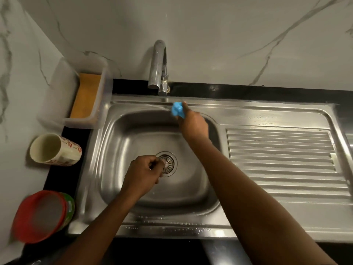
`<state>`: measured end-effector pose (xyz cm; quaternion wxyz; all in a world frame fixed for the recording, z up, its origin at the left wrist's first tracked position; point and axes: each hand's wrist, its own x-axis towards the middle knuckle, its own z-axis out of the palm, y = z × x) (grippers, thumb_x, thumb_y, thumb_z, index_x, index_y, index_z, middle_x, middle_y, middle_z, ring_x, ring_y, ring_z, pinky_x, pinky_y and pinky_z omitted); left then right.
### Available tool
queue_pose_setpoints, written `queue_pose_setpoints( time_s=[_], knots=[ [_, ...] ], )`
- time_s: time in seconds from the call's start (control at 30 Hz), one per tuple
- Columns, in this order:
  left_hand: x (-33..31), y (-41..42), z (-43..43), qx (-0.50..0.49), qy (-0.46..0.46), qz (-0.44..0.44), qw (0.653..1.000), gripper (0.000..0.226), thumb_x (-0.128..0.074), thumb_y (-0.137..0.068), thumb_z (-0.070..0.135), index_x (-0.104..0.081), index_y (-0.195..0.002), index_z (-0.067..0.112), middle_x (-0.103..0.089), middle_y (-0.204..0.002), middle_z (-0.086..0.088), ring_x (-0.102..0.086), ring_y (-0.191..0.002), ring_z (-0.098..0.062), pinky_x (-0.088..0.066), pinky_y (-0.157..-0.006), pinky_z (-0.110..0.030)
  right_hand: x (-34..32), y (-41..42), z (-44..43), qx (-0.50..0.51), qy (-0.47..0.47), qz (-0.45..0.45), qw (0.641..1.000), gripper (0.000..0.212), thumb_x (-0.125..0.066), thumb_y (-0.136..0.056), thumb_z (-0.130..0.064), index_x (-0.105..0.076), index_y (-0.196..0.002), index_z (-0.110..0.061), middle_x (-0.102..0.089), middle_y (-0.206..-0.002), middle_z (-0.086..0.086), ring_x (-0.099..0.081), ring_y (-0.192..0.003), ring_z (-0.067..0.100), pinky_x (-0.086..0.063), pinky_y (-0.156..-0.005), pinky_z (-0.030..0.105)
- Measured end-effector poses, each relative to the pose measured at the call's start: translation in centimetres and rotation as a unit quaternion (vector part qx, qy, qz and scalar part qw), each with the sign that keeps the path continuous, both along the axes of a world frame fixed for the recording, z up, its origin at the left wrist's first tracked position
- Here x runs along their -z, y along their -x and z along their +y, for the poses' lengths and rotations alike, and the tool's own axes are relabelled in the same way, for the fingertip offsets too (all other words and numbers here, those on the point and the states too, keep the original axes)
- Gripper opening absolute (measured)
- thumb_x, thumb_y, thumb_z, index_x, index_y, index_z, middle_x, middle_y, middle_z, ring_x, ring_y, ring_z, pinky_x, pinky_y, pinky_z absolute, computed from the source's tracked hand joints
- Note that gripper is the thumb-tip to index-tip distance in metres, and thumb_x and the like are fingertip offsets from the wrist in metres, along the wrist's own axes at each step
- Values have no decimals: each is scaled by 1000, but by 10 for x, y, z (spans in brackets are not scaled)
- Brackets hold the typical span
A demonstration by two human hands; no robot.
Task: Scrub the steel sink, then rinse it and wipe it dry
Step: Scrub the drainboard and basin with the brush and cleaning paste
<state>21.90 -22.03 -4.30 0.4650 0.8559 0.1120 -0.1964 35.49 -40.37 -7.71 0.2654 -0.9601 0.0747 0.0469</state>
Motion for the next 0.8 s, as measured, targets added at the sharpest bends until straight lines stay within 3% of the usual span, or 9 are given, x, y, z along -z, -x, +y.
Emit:
queue_pose_setpoints(
  time_s=[0.07,0.17,0.3,0.43,0.53,0.7,0.8],
  knots=[
    [2,-2,-1,8,3,0,1000,29,-66,-102,35,-74,-77,23,-75,-69,6,-72,-57,-15,-65,-66,-45,2,10,-37,62,-29,-8,998,57,-56,-103,-46,-39,-156,-35,-71,-121,6,-70,-104,24,-58,-89,43],
    [6,-5,-4,15,18,1,1000,27,-67,-101,34,-74,-77,23,-76,-68,5,-72,-56,-14,-64,-64,-44,-9,15,-92,152,-63,-15,986,44,-64,-99,-40,-60,-140,-23,-73,-119,5,-71,-107,24,-55,-86,35],
    [9,-4,-7,19,28,-1,999,25,-66,-101,34,-75,-80,25,-76,-70,6,-72,-56,-11,-61,-60,-36,-27,-1,-137,271,-90,50,957,48,-74,-95,-33,-59,-137,-12,-70,-127,6,-68,-111,23,-57,-92,36],
    [12,-1,-4,16,37,8,999,26,-67,-102,35,-76,-81,23,-76,-70,5,-72,-57,-12,-60,-60,-35,-22,-4,-89,217,-96,37,971,39,-72,-96,-36,-63,-128,-15,-70,-113,0,-68,-103,18,-56,-89,34],
    [13,-2,-1,7,42,12,999,24,-68,-101,36,-76,-82,25,-76,-71,4,-72,-57,-14,-60,-60,-36,-15,-4,-30,164,-105,22,981,34,-67,-99,-35,-61,-128,-20,-71,-113,-1,-69,-105,16,-59,-94,41],
    [12,-3,3,9,33,7,999,22,-67,-101,37,-75,-85,25,-76,-71,6,-73,-59,-15,-63,-66,-39,-14,-7,32,63,-67,32,995,52,-65,-100,-30,-46,-148,-23,-66,-128,5,-66,-115,21,-57,-98,42],
    [12,-3,3,8,33,0,999,26,-67,-102,36,-75,-81,24,-76,-71,4,-72,-58,-16,-62,-65,-41,-18,-7,16,39,-40,29,998,51,-64,-101,-32,-47,-148,-22,-66,-127,6,-66,-113,21,-55,-95,38]
  ],
)
